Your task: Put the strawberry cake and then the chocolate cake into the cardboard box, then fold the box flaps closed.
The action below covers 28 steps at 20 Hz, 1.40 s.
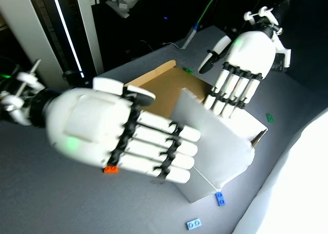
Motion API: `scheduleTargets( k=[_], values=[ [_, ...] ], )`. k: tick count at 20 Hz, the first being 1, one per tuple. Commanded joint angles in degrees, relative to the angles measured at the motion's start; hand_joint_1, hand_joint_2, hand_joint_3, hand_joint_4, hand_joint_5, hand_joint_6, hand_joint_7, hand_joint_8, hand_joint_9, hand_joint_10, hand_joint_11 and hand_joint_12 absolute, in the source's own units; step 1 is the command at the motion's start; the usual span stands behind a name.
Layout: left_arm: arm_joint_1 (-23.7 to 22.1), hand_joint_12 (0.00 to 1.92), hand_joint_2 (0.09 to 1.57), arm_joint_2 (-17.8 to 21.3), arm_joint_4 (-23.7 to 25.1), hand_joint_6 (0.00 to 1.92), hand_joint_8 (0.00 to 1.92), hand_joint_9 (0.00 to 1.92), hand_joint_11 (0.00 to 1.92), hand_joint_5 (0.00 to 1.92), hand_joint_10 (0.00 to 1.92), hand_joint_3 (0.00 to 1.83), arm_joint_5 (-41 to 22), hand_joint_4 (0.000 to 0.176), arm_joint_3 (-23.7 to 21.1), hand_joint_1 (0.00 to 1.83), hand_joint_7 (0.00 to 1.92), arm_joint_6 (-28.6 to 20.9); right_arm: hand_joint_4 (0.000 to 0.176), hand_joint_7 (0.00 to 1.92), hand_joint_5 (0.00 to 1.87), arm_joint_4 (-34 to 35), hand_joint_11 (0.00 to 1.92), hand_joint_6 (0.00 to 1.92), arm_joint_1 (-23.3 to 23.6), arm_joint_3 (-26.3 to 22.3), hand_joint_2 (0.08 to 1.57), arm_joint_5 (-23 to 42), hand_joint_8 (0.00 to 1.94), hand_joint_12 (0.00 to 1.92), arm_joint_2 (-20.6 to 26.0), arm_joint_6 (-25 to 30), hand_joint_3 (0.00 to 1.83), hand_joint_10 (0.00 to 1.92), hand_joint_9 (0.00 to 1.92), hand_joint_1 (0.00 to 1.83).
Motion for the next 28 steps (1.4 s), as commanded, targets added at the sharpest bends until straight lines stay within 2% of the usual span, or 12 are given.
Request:
scheduleTargets(
  k=[1, 3, 6, 8, 10, 13, 16, 20, 24, 26, 28],
  values=[
    [-1.33, 0.62, 1.28, 0.38, -4.55, 0.00, 0.00, 0.16, 0.00, 0.10, 0.00, 0.00, 0.23, 0.000, 1.25, 0.00, 0.15, -0.26, 0.000, 0.03, 0.02, -0.18, 0.00, 0.00, 0.96, 0.62, 1.27, 4.86, 0.01, 0.00, 0.36, -0.25, 0.00, 0.00, 0.00, 0.00],
    [-2.15, 0.57, 1.28, 0.15, -4.61, 0.00, 0.00, 0.15, 0.00, 0.09, 0.00, 0.00, -0.30, 0.000, 3.53, 0.00, 0.15, -0.36, 0.000, 0.03, 0.03, -0.18, 0.00, 0.01, 0.98, 1.33, 1.26, 4.41, 0.01, 0.00, -0.22, -0.25, 0.00, 0.00, 0.00, 0.00],
    [-2.47, 0.59, 1.28, -0.62, -4.09, 0.01, 0.00, 0.17, 0.00, 0.11, 0.01, 0.00, -2.49, 0.000, 8.38, 0.00, 0.16, -0.33, 0.000, 0.03, 0.01, -0.30, 0.00, 0.00, 1.25, 3.61, 1.27, -3.19, 0.00, 0.00, -1.84, -1.44, 0.00, 0.01, 0.02, 0.00],
    [-2.24, 0.59, 1.29, -1.01, -3.22, 0.00, 0.00, 0.17, 0.00, 0.10, 0.00, 0.00, -4.32, 0.000, 11.04, 0.00, 0.15, 0.41, 0.000, 0.03, 0.01, -0.31, 0.00, 0.00, 0.99, 4.79, 1.27, -5.51, 0.01, 0.00, -2.66, -2.57, 0.00, 0.01, 0.03, 0.00],
    [-1.85, 0.58, 1.29, -1.05, -2.38, 0.00, 0.00, 0.15, 0.00, 0.08, 0.00, 0.00, -5.59, 0.000, 12.11, 0.00, 0.13, 2.71, 0.000, 0.03, 0.00, -1.13, 0.00, 0.00, 0.70, 5.19, 1.26, -5.66, 0.00, 0.00, -2.96, -4.21, 0.00, 0.00, 0.01, 0.00],
    [-0.15, 0.58, 1.28, -0.92, -1.75, 0.00, 0.00, 0.15, 0.00, 0.09, 0.00, 0.00, -8.82, 0.000, 13.16, 0.00, 0.15, 3.50, 0.000, 0.05, 0.02, -6.27, 0.00, 0.01, 0.65, 5.18, 1.25, -6.24, 0.01, 0.00, -3.21, -4.84, 0.00, 0.01, 0.02, 0.00],
    [2.56, 0.59, 1.29, -0.72, -1.74, 0.00, 0.00, 0.15, 0.00, 0.09, 0.00, 0.00, -10.64, 0.000, 13.70, 0.00, 0.15, 4.68, 0.000, 0.04, 0.00, -6.37, 0.00, 0.00, 0.69, 5.18, 1.24, -6.86, 0.01, 0.00, -3.26, -6.89, 0.00, 0.00, 0.01, 0.00],
    [6.42, 0.63, 1.29, -0.12, -3.52, 0.00, 0.00, 0.16, 0.00, 0.10, 0.00, 0.00, -12.25, 0.000, 12.56, 0.00, 0.16, 6.26, 0.000, 0.04, 0.01, -6.23, 0.00, 0.00, 0.62, 4.87, 1.24, -6.16, 0.01, 0.00, -2.53, -6.73, 0.00, 0.00, 0.00, 0.00],
    [9.05, 0.61, 1.29, 1.49, -5.94, 0.00, 0.00, 0.16, 0.00, 0.10, 0.00, 0.00, -13.30, 0.000, 8.08, 0.00, 0.15, 7.94, 0.000, 0.04, 0.02, -1.43, 0.00, 0.01, 0.46, 2.35, 1.24, -1.75, 0.00, 0.00, 1.38, -5.11, 0.00, 0.00, 0.00, 0.00],
    [10.51, 0.63, 1.28, 2.69, -8.11, 0.00, 0.00, 0.17, 0.00, 0.11, 0.00, 0.00, -13.94, 0.000, 5.12, 0.00, 0.17, 8.21, 0.000, 0.05, 0.03, -0.97, 0.00, 0.01, -0.68, 0.58, 1.24, 3.55, 0.01, 0.00, 4.89, -0.74, 0.00, 0.00, 0.01, 0.00],
    [11.11, 0.60, 1.28, 3.25, -8.63, 0.00, 0.00, 0.17, 0.00, 0.12, 0.00, 0.00, -14.40, 0.000, 3.05, 0.00, 0.17, 8.21, 0.000, 0.03, 0.01, -0.97, 0.00, 0.00, -1.94, -0.58, 1.24, 4.91, 0.00, 0.00, 8.02, 2.34, 0.00, 0.00, 0.00, 0.00]
  ],
)
